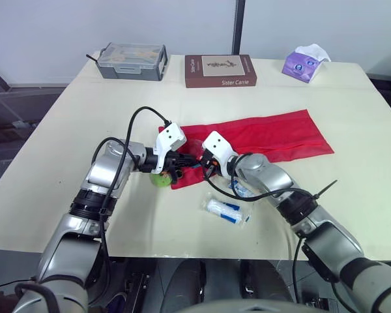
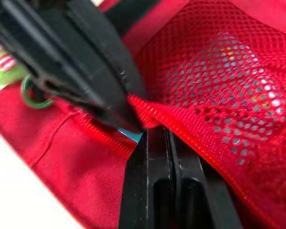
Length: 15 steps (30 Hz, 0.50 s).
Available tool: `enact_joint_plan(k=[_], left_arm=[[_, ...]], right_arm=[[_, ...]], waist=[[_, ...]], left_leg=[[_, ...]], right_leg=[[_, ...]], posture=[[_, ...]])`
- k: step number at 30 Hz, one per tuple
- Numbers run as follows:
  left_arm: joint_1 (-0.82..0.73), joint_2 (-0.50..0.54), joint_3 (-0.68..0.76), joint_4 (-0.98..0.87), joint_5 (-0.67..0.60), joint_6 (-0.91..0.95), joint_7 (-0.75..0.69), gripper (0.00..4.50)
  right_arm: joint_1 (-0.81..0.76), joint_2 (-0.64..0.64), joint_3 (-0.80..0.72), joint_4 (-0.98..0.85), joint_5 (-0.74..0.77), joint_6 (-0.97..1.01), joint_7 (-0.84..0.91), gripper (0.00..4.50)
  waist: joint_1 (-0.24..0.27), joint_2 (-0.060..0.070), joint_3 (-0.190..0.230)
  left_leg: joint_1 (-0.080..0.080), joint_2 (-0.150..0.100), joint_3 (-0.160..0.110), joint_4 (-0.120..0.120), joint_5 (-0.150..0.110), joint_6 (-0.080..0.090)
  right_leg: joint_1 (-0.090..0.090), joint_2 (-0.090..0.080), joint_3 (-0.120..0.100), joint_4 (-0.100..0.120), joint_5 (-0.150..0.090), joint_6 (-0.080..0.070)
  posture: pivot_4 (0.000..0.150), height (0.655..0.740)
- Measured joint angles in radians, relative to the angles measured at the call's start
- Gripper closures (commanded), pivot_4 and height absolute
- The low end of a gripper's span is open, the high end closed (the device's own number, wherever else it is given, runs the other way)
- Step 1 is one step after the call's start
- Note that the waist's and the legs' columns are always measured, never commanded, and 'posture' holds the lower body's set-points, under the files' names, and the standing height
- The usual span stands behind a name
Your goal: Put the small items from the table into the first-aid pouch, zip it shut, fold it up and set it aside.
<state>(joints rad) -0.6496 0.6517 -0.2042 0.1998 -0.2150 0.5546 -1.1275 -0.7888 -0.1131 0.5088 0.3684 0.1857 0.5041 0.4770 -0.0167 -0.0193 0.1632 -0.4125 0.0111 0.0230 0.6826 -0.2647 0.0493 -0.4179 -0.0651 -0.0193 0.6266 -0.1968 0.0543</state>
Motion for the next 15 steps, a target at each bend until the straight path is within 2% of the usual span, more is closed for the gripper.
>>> enact_joint_plan(k=[7, 10, 11, 12, 13, 14, 15], left_arm=[[-0.003, 0.0, -0.004, 0.043, 0.037, -0.083, -0.022, 4.5], [-0.013, 0.008, -0.017, 0.087, 0.064, -0.147, -0.041, 4.5], [-0.019, 0.015, -0.023, 0.121, 0.08, -0.184, -0.046, 4.5], [-0.026, 0.023, -0.029, 0.173, 0.099, -0.252, -0.057, 4.5], [-0.035, 0.026, -0.032, 0.199, 0.108, -0.284, -0.063, 4.5], [-0.044, 0.025, -0.034, 0.216, 0.116, -0.309, -0.07, 4.5], [-0.046, 0.026, -0.034, 0.222, 0.116, -0.322, -0.072, 4.5]], right_arm=[[0.011, 0.028, -0.042, 0.035, -0.051, -0.06, 0.065, 4.49], [0.066, -0.024, -0.067, -0.07, -0.024, -0.055, 0.141, 3.87], [0.105, -0.072, -0.09, -0.158, 0.014, -0.043, 0.197, 3.51], [0.175, -0.145, -0.135, -0.35, 0.091, -0.02, 0.273, 2.89], [0.19, -0.184, -0.162, -0.426, 0.12, -0.005, 0.3, 2.77], [0.21, -0.215, -0.193, -0.489, 0.143, 0.004, 0.314, 2.24], [0.222, -0.233, -0.207, -0.523, 0.154, 0.009, 0.322, 1.93]], waist=[[-0.001, 0.0, 0.0], [0.004, 0.001, 0.0], [0.005, 0.001, 0.0], [0.008, 0.001, 0.0], [0.006, 0.001, 0.0], [0.005, 0.001, 0.0], [0.006, 0.001, 0.0]], left_leg=[[0.0, 0.0, 0.0, 0.0, 0.0, 0.0], [-0.001, 0.0, -0.002, 0.0, 0.0, 0.0], [-0.001, 0.0, -0.001, 0.0, 0.0, 0.0], [-0.002, 0.0, -0.002, 0.0, 0.0, 0.0], [-0.001, 0.0, -0.001, 0.0, -0.001, 0.001], [-0.001, 0.0, -0.001, 0.0, -0.001, 0.002], [-0.001, 0.0, -0.001, 0.0, -0.001, 0.002]], right_leg=[[0.0, 0.0, 0.0, 0.0, 0.0, 0.0], [0.0, 0.0, -0.001, -0.001, 0.0, 0.0], [0.0, 0.0, 0.0, -0.001, 0.0, 0.0], [0.0, 0.0, 0.0, -0.001, 0.0, 0.0], [0.0, 0.0, 0.001, -0.001, 0.0, 0.0], [0.0, 0.0, 0.001, -0.001, 0.0, 0.0], [0.0, 0.0, 0.001, -0.001, 0.0, 0.0]], posture=[[0.15, 0.74], [0.15, 0.74], [0.15, 0.74], [0.15, 0.74], [0.15, 0.74], [0.15, 0.74], [0.15, 0.74]])
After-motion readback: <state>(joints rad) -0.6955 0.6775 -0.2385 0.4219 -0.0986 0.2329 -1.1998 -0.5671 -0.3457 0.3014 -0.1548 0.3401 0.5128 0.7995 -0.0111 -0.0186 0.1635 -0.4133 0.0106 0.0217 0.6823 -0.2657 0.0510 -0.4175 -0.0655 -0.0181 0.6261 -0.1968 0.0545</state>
